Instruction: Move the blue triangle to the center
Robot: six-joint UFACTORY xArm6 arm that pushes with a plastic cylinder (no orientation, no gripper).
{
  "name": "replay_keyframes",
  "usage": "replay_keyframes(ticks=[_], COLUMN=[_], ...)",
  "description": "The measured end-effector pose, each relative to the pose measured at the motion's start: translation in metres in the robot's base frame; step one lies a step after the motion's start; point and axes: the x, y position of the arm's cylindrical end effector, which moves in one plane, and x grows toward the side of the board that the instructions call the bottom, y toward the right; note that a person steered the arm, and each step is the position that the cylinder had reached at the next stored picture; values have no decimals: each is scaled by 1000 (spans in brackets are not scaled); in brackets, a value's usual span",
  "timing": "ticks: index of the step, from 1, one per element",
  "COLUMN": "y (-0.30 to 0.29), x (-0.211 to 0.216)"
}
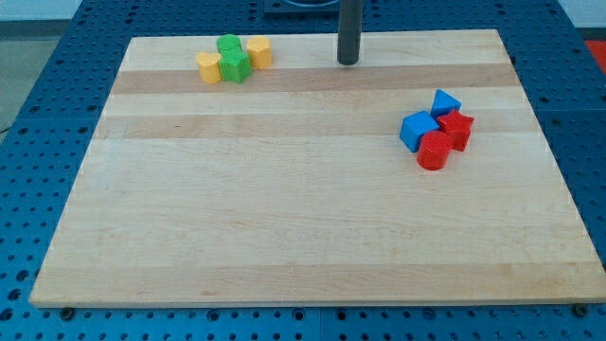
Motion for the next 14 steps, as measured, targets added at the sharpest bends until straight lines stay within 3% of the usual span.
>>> replay_keyframes(ticks=[5, 6, 7, 8, 9, 11, 12, 13, 14], y=[0, 44, 130, 200, 141, -55, -27, 21, -42], x=[-2, -4, 20, 75, 122, 138, 137, 106, 113])
